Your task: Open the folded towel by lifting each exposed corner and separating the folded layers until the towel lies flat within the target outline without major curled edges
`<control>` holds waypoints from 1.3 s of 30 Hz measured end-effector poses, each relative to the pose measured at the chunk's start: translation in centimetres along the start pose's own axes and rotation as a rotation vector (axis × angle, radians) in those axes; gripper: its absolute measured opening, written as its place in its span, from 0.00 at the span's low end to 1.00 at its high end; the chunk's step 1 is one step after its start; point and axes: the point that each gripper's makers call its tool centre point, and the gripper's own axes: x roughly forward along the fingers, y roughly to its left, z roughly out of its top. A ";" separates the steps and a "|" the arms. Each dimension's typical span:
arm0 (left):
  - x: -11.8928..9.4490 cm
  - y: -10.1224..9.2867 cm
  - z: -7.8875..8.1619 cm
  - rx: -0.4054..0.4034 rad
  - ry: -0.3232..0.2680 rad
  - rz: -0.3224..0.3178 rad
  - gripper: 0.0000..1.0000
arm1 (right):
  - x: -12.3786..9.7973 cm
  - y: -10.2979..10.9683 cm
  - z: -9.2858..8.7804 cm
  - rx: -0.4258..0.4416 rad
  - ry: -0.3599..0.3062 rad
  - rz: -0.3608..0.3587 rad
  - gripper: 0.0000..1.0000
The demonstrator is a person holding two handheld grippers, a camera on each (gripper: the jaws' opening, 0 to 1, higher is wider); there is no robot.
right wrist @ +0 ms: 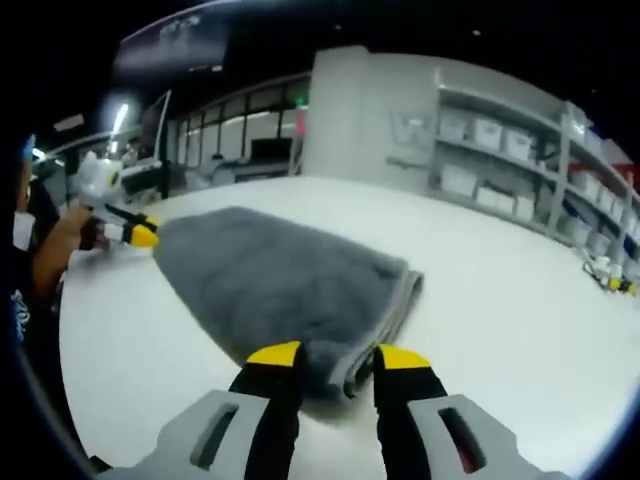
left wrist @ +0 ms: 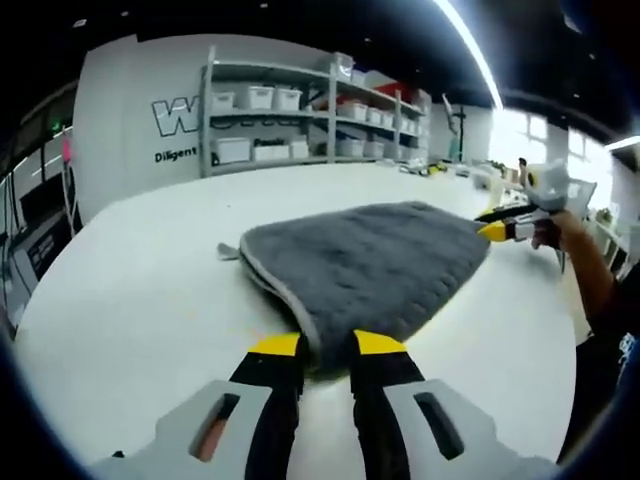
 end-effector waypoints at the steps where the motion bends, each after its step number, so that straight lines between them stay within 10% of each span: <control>1: 0.0 0.0 0.0 0.001 0.000 0.002 0.12 | -0.2 0.3 0.2 -0.007 -0.002 0.009 0.17; 28: -1.4 -3.0 -0.9 0.101 0.050 -0.095 0.05 | 3.7 -2.5 0.7 -0.003 0.117 0.034 0.03; 39: -1.7 -5.1 -1.3 0.153 0.061 -0.137 0.04 | 6.3 -3.5 1.4 -0.135 0.258 0.023 0.01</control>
